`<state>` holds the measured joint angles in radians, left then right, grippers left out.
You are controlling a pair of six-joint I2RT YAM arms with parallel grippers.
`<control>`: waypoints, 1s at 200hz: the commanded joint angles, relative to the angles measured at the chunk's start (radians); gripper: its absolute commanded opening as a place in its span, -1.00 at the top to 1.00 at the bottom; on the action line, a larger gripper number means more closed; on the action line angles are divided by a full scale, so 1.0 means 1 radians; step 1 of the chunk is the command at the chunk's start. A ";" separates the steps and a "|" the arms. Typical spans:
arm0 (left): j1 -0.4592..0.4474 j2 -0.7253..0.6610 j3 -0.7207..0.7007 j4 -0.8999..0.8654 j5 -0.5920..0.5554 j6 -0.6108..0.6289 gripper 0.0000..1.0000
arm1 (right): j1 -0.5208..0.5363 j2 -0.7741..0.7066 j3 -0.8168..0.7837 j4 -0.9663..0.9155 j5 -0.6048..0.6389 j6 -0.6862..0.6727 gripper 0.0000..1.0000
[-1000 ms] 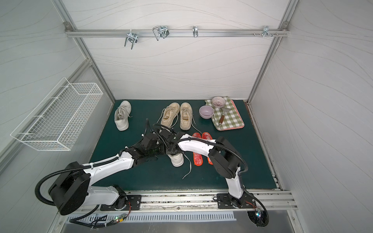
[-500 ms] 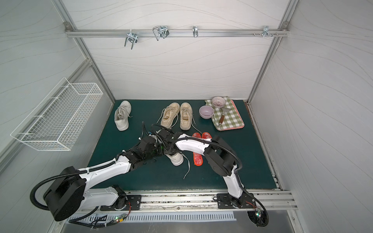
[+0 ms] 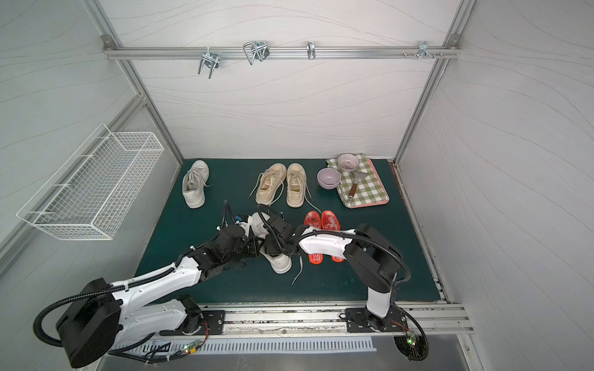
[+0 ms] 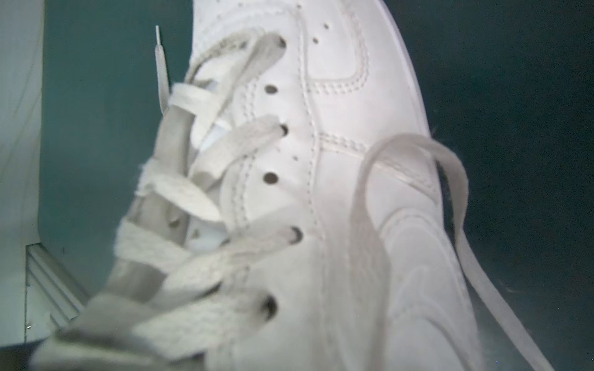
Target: Remove the insole from the shoe
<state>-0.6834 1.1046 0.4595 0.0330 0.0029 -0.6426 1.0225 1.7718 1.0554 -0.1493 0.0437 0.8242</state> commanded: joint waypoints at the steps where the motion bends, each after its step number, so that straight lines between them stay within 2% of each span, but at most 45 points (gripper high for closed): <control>1: 0.010 -0.075 -0.048 -0.165 -0.010 -0.012 1.00 | -0.115 -0.022 -0.118 -0.132 0.211 0.076 1.00; 44: 0.011 -0.096 -0.058 -0.200 -0.041 -0.014 1.00 | -0.140 -0.104 -0.187 -0.025 0.142 0.079 1.00; 88: 0.010 -0.072 -0.041 -0.223 -0.073 -0.004 1.00 | -0.153 -0.178 -0.215 -0.015 0.159 0.078 1.00; 125: 0.011 -0.061 -0.037 -0.228 -0.087 -0.006 1.00 | -0.207 -0.228 -0.314 0.160 0.012 0.109 1.00; 154: 0.012 -0.019 0.003 -0.270 -0.142 -0.003 1.00 | -0.209 -0.256 -0.322 0.230 -0.076 0.117 1.00; 200: 0.018 0.122 0.105 -0.311 -0.152 0.035 1.00 | -0.202 -0.372 -0.350 0.329 -0.141 0.155 1.00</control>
<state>-0.7139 1.1748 0.5602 -0.0105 0.0521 -0.6456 0.9058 1.5108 0.7410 0.2085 -0.1986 0.9287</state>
